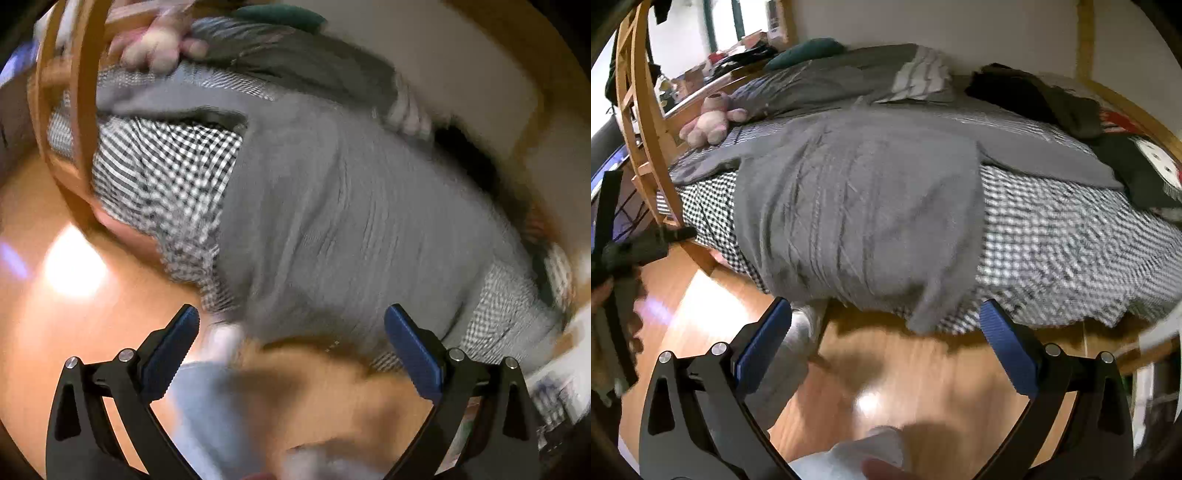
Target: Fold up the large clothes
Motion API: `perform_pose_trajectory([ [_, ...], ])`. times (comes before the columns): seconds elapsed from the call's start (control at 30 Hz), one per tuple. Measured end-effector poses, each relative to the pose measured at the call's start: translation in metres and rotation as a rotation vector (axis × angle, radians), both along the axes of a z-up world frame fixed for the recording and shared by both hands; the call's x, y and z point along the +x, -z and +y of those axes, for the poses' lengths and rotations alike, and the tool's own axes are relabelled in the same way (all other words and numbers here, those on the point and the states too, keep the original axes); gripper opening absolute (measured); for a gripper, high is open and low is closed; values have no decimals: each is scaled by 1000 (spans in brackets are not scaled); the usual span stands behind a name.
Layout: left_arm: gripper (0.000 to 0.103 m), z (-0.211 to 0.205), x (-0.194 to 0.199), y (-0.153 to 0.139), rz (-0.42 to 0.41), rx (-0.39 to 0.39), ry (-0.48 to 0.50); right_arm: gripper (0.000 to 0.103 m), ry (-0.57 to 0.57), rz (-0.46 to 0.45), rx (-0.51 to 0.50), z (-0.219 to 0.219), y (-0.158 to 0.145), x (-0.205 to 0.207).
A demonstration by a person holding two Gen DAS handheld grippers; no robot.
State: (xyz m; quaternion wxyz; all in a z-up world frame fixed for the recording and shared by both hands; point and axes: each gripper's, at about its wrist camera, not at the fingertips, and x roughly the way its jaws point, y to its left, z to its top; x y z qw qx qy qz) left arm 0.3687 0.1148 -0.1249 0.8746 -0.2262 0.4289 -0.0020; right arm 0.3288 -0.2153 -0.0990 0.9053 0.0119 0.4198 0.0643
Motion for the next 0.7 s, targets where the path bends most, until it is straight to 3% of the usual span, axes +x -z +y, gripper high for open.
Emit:
perform_pose_trajectory([
  [0.07, 99, 31, 21, 2, -29, -73, -94, 101, -31, -3, 2, 8, -1, 24],
  [0.13, 99, 64, 47, 2, -50, -92, -183, 101, -73, -8, 19, 19, -1, 54],
  [0.27, 99, 110, 99, 16, -9, -120, -237, 101, -147, -6, 27, 45, 8, 110],
  [0.37, 99, 145, 133, 26, -59, -145, -277, 101, -203, -13, -3, 72, 18, 152],
  [0.43, 99, 165, 158, 34, -41, -175, -284, 101, -251, -43, -27, 95, 22, 173],
  [0.5, 99, 189, 181, 45, -28, -297, -277, 101, -315, -98, -84, 125, 27, 197],
  [0.63, 99, 233, 213, 82, 56, -586, -369, 101, -462, -182, -153, 183, 41, 237],
  [0.7, 99, 244, 220, 92, 52, -645, -403, 101, -543, -213, -169, 217, 50, 257],
])
